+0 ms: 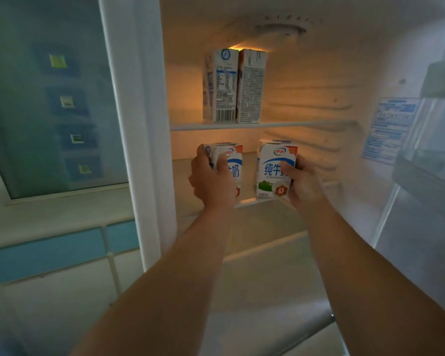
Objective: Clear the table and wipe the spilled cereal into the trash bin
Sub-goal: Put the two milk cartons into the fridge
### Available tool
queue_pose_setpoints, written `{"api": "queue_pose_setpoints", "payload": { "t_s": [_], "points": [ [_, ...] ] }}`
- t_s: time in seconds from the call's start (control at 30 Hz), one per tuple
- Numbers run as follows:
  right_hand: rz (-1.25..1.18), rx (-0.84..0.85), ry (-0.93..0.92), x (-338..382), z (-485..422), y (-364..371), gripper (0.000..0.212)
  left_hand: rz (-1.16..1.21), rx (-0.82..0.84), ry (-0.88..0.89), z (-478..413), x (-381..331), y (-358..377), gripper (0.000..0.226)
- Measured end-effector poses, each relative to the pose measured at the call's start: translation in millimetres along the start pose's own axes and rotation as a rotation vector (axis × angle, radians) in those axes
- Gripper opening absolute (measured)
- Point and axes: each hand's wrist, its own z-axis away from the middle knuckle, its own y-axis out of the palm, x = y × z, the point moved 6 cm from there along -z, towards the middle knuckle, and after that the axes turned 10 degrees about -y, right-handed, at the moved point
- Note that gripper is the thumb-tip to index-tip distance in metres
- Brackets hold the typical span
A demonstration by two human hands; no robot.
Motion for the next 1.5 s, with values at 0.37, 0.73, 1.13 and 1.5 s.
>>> {"api": "queue_pose_setpoints", "payload": {
  "t_s": [0.37, 0.73, 1.13, 1.5],
  "points": [
    [0.135, -0.052, 0.099, -24, -20, 14, 0.026, 0.069, -0.073, -0.102, -11, 13, 8, 0.047],
    [0.328, -0.084, 0.091, -22, -21, 12, 0.034, 0.031, -0.035, -0.054, -12, 14, 8, 0.053],
    [0.415, -0.146, 0.041, 29, 44, 19, 0.042, -0.022, 0.081, -0.063, 39, 0, -17, 0.069],
    [0.432, -0.382, -0.036, 89, 158, -5, 0.016, 0.089, 0.296, -0.081, 161, -24, -60, 0.034]
  ]
}}
